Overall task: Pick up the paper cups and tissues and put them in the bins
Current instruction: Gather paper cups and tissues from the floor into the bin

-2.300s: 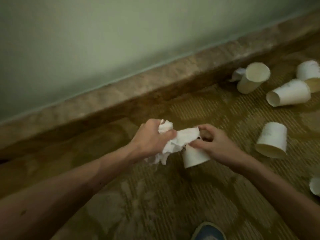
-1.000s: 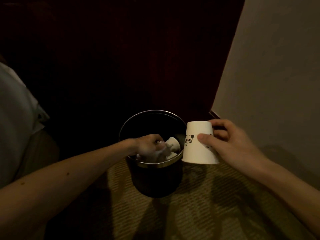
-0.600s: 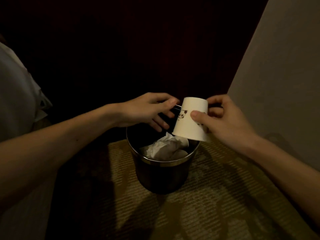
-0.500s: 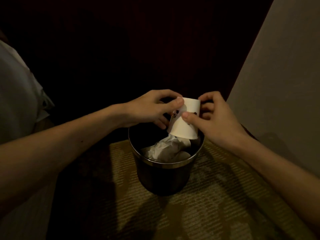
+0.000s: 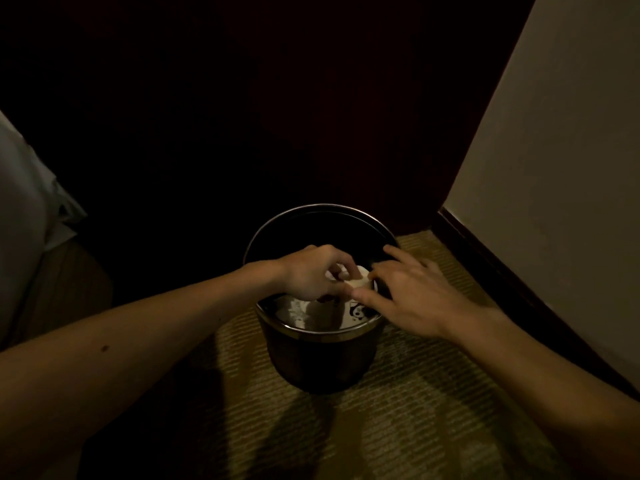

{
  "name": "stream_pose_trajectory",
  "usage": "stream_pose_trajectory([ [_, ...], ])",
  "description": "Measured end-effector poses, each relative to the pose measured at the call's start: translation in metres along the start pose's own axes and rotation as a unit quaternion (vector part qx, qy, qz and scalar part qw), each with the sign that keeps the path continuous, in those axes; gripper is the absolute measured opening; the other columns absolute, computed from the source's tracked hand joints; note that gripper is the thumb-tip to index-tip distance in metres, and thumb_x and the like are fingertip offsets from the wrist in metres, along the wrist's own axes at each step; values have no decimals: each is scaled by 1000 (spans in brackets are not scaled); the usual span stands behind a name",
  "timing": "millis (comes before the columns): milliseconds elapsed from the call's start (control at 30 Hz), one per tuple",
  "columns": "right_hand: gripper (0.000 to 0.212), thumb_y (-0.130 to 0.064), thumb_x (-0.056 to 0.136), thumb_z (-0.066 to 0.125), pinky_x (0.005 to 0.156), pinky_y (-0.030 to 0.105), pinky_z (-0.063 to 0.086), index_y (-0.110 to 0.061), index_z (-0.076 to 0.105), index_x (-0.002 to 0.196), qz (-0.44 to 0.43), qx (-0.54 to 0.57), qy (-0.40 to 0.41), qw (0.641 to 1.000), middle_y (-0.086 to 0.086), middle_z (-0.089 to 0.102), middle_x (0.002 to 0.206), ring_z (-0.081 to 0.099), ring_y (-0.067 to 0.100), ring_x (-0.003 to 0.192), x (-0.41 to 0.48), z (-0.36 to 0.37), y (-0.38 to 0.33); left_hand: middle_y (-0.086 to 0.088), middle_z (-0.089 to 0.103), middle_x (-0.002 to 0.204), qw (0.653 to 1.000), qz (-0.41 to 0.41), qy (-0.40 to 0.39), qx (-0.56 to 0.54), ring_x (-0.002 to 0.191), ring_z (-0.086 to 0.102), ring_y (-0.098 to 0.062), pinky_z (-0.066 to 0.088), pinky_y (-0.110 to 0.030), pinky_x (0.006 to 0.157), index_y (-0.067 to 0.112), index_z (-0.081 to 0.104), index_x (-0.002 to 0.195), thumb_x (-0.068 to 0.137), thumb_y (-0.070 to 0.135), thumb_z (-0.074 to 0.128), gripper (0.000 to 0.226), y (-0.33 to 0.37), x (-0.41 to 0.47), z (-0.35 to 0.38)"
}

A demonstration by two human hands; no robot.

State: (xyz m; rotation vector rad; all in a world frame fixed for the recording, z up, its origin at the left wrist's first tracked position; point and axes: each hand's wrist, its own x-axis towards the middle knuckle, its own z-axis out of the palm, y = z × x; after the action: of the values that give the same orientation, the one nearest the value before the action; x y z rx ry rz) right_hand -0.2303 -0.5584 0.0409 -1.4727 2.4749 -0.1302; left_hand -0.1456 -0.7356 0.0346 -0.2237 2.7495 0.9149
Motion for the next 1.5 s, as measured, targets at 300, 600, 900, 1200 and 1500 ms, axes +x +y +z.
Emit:
stream_pose_trajectory([
  [300,30,-62,84,44,61,22,43,-35,57,85,58,107,115,986,-19,58,77,55,0,72,-107,-52,28,12,52,50,992,85,93,-8,44,48,0,35,-13,44,22,58,71,92,42,61,29,81,10,-34],
  [600,28,-70,72,47,65,20,50,-53,49,94,324,96,0,941,-27,60,87,58,-7,78,-386,-122,77,16,67,74,952,298,-71,7,68,61,3,51,-26,63,29,66,79,86,56,59,29,338,-12,46],
  [900,26,-54,88,58,82,23,53,-38,57,109,614,174,-2,770,-19,62,101,60,-1,88,-744,-25,55,16,60,88,818,442,-343,132,78,57,3,46,-13,66,30,62,99,93,44,59,15,559,-122,343],
  [1200,33,-53,86,63,71,22,49,-34,55,111,815,332,191,435,-16,60,96,59,0,85,-969,221,-20,6,67,83,762,389,-501,132,75,65,-12,55,-31,70,26,64,91,92,40,61,15,611,-252,639],
  [1500,67,-61,89,53,98,42,43,-22,35,141,805,407,375,215,7,54,134,53,26,119,-992,350,-9,1,65,95,819,286,-494,56,87,64,-20,56,-41,79,18,60,109,94,46,53,33,626,-311,785],
])
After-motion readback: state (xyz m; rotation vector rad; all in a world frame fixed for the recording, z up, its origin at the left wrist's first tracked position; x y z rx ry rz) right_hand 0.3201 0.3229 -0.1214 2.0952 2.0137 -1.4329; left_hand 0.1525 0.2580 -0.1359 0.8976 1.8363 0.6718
